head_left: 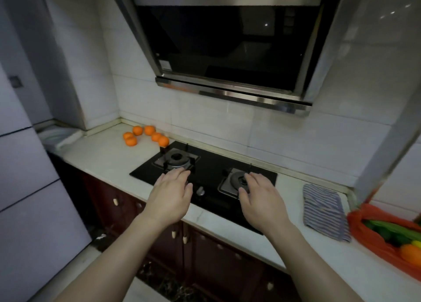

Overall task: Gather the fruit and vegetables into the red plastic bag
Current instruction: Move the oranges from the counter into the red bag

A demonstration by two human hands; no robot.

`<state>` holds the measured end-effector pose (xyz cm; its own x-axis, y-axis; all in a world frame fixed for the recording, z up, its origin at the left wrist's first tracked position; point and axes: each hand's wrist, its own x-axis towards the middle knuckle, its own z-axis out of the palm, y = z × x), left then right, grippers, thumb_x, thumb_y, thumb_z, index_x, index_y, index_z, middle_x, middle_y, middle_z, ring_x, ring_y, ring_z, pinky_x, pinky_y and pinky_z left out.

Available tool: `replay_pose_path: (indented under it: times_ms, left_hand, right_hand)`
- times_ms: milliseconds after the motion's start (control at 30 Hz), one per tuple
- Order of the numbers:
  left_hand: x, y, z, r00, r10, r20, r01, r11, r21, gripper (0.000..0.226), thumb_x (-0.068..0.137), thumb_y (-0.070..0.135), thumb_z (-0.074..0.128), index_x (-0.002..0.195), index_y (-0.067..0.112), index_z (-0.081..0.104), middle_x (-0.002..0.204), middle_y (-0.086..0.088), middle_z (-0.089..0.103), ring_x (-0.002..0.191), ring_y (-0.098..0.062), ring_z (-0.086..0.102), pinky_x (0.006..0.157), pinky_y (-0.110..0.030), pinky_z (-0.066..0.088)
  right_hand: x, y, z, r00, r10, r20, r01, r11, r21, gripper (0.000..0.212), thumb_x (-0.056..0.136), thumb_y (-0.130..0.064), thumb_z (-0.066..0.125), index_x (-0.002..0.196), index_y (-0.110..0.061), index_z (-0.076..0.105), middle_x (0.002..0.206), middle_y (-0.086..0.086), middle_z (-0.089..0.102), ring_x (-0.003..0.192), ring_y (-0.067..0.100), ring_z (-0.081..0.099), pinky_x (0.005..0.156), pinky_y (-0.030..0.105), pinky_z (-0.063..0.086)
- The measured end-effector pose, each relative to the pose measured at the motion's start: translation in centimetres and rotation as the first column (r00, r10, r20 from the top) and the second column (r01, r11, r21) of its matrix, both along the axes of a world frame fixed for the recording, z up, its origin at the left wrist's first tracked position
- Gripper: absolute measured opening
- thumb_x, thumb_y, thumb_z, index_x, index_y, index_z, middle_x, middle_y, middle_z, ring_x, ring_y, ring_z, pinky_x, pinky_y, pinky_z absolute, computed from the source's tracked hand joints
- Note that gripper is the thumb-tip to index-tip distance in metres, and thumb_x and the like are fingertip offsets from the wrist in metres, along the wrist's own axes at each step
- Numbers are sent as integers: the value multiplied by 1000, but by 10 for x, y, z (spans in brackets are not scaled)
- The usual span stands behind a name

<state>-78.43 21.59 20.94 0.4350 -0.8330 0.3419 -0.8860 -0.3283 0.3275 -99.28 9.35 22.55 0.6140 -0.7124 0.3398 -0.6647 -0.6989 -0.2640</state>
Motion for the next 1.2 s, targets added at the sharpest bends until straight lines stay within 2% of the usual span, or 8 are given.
replay_pose_path:
  times_ms: [433,700,833,933,1033,1200]
  left_hand:
    - [145,39,-9,994,104,-34,-103,994,39,49,100,38,36,146,19,39,152,-3,37,141,-17,29,118,-38,20]
    - [261,20,-9,983,183,6,-183,979,89,50,101,39,34,147,19,37,154,-6,33,143,-18,25,120,-40,16]
    - [325,-6,-3,977,211,21,-212,972,104,51,101,40,32,148,20,34,156,-4,30,144,-17,22,120,-39,14]
    - [364,-22,0,974,227,20,-228,969,93,51,101,39,33,148,19,35,155,-5,31,144,-18,24,119,-41,15]
    - [400,-28,0,966,257,12,-257,961,99,56,97,43,28,147,19,36,155,-6,33,143,-20,25,119,-42,18]
    - [455,-37,-1,958,286,-21,-283,955,86,63,91,46,22,146,20,37,154,-6,34,143,-20,26,119,-41,18]
  right_hand:
    - [170,9,-7,985,165,-49,-166,986,-18,53,99,-41,34,145,-15,37,150,4,38,140,18,27,116,30,15]
    - [299,-29,-24,965,263,17,-262,965,-28,49,99,-38,38,139,-11,45,143,6,45,135,20,35,114,30,20]
    - [363,-55,-26,957,291,19,-290,957,-29,48,99,-35,40,137,-9,47,141,8,48,134,21,37,112,25,16]
    - [406,-75,-23,948,315,50,-313,949,-38,44,97,-32,43,131,-5,53,132,11,55,124,24,46,109,29,28]
    - [443,-84,-16,933,347,94,-345,938,-40,36,93,-25,52,122,-4,59,115,12,62,108,26,55,97,32,41]
    - [497,-100,-10,912,408,49,-407,913,-34,43,93,-34,37,123,-10,55,112,5,59,101,22,53,92,32,44]
